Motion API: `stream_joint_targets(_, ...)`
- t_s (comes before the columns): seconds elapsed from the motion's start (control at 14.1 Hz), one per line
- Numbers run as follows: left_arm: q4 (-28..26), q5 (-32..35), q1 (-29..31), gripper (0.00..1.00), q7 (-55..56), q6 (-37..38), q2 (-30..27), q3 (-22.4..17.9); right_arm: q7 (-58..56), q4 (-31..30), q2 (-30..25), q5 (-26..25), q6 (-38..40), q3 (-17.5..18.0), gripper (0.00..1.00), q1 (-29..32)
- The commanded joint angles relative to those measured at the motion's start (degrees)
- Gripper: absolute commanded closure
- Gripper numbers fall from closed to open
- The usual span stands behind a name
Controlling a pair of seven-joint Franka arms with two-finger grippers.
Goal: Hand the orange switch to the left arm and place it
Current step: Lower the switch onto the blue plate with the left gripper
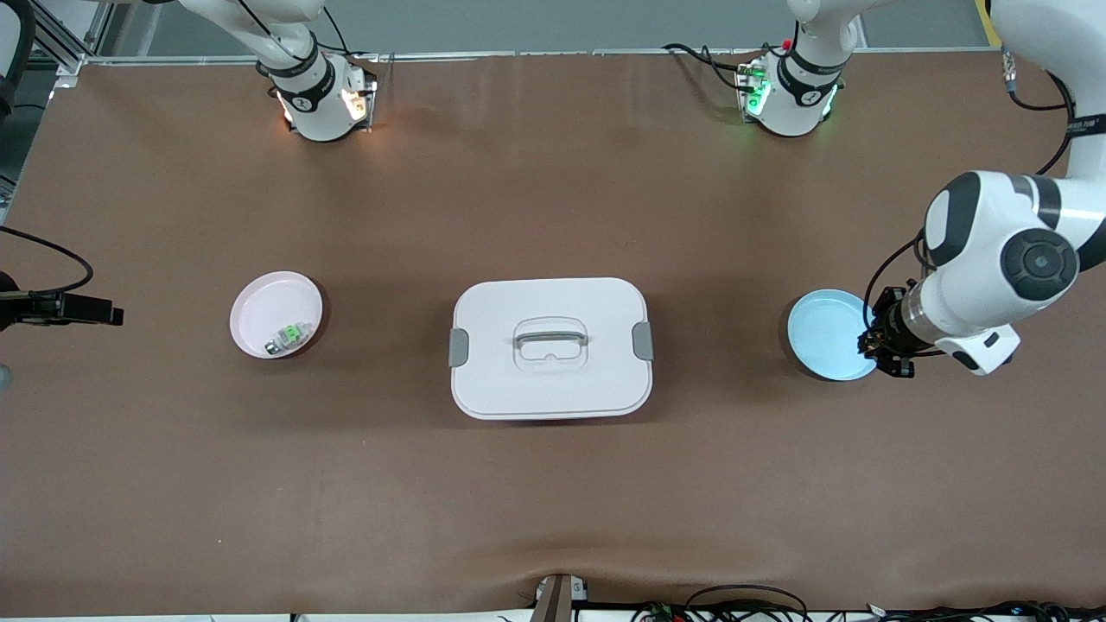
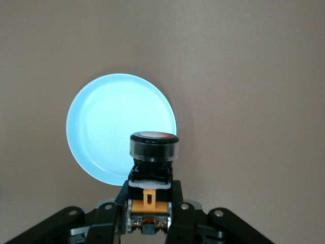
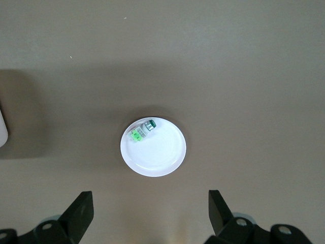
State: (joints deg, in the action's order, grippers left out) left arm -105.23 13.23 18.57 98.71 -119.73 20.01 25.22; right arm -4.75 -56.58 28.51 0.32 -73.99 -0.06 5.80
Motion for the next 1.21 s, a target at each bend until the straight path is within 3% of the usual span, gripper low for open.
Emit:
stream_joint_targets(0.0,-1.72,1.37,-0.37,1.00,3.15,-3.12,0.38,0.36,1.41,-1.08,-3.63,-0.49,0.16,1.03,0.00,0.96)
stream_joint_targets(0.5,-9.98,1.54,-0.20,1.00,3.51,-10.33,-1.10,0.45,4.57,-1.51,-6.18,0.83,-0.98,1.12,0.00,1.40)
stream_joint_targets(0.64,-14.54,1.54,0.33,1.00,2.64,-14.02,-2.86,0.45,4.49,-9.28,-10.90,0.74,-6.47,1.12,0.00,1.40)
stream_joint_targets(0.78,-17.36,3.29,1.99,1.00,2.28,-17.01,-3.57,0.62,4.49,-25.52,-20.38,0.74,-18.32,1.12,0.00,1.40)
stream_joint_targets(0.85,-17.98,3.65,2.17,1.00,2.28,-17.55,-3.57,0.62,4.49,-29.60,-23.03,0.74,-20.91,1.12,0.00,1.40)
stream_joint_targets(1.14,-21.41,3.74,2.35,1.00,2.28,-20.62,-3.66,0.62,4.22,-29.64,-23.85,0.30,-16.46,1.20,0.00,1.32)
